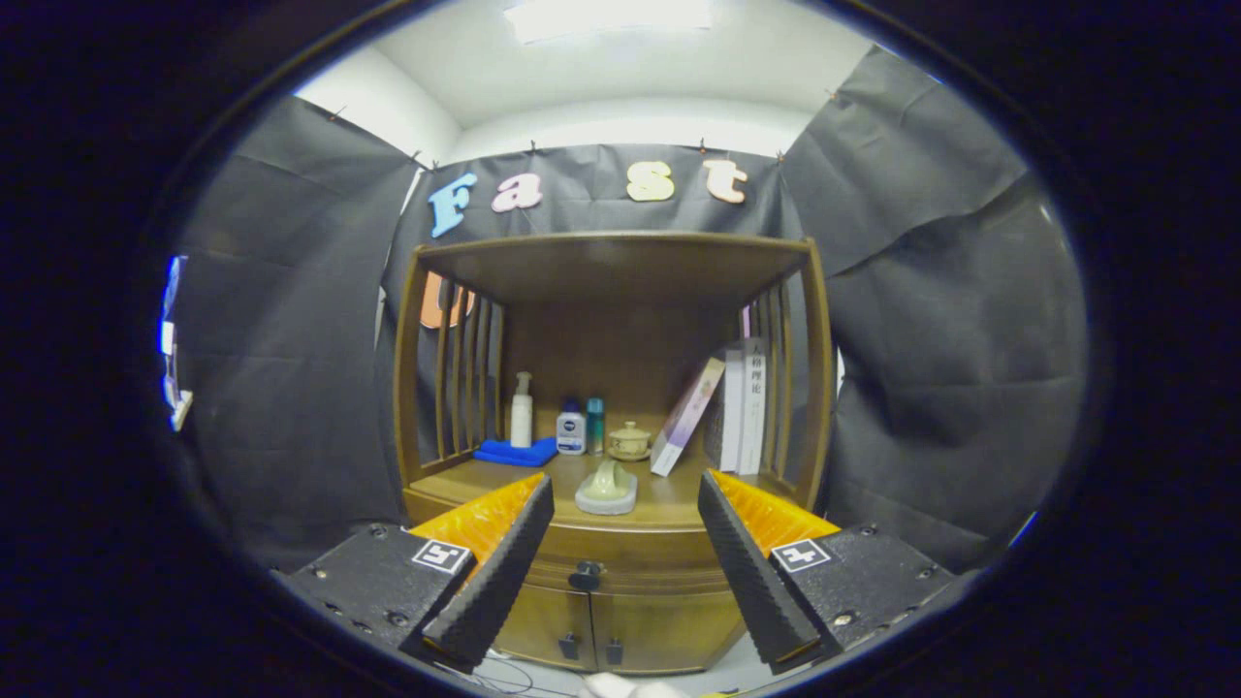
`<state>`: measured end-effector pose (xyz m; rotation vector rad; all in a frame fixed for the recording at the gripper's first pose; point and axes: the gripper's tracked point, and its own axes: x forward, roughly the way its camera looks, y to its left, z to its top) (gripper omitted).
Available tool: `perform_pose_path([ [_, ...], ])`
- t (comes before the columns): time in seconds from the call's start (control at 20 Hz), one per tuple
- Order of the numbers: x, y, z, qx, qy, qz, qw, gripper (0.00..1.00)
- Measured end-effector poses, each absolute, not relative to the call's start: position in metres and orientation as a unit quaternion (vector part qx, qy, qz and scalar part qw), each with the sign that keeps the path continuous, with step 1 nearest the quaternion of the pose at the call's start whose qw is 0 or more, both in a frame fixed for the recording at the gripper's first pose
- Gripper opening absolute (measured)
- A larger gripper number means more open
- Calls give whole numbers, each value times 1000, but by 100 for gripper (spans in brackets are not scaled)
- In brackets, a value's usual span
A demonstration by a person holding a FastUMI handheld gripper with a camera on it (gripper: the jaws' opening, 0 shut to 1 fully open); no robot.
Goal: Pull open the drawer, take out the items inside it, and place them on the countertop above the cabinet.
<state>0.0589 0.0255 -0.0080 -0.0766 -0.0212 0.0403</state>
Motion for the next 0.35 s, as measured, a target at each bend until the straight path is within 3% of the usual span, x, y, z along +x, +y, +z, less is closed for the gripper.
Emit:
perform_pose_path([
  [0.35,9,2,0,-35,-19,27,999,98],
])
